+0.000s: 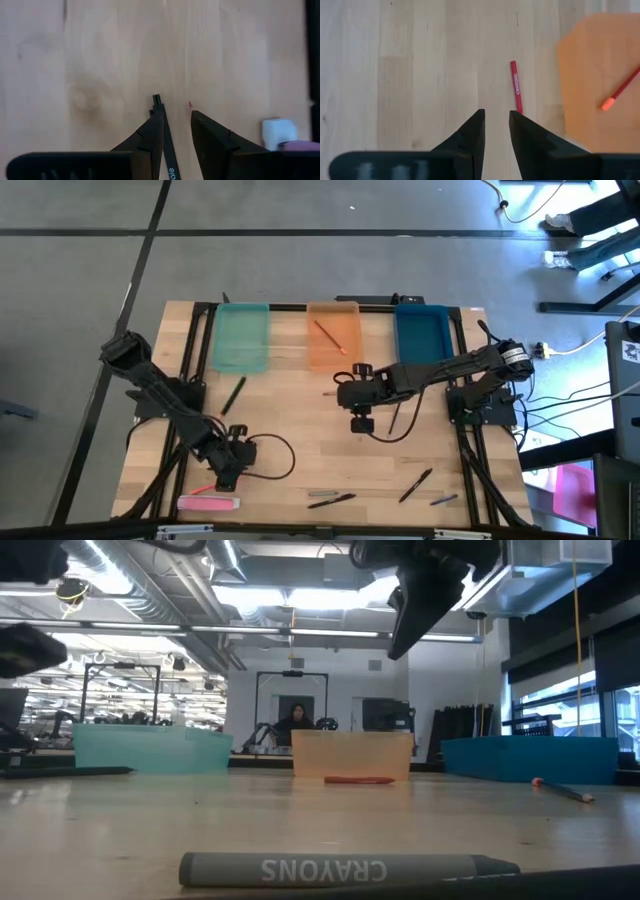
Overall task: Sort crayons/erasers/pens/pencils in bins
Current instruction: Put the black pen into the green bin
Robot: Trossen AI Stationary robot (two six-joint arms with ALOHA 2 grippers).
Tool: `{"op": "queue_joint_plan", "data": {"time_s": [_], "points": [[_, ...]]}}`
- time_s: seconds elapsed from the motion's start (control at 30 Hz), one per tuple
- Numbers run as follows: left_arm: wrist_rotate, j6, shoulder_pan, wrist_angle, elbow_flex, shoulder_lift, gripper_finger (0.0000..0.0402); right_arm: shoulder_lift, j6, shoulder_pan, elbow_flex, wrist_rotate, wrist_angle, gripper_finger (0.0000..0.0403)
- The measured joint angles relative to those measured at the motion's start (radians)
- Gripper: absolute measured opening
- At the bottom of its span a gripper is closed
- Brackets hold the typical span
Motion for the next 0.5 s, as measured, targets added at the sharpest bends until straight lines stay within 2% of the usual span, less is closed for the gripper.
{"op": "queue_joint_plan", "data": {"time_s": [0.2,0.5], "points": [[-0.005,-0.001,-0.023,0.018,0.000,0.084,0.0092,0.000,0.001,0.000,0.000,0.000,0.017,0.0094],[-0.018,0.001,-0.023,0.021,0.005,0.105,0.0092,0.000,-0.003,0.000,0.000,0.000,0.041,0.0094]]}}
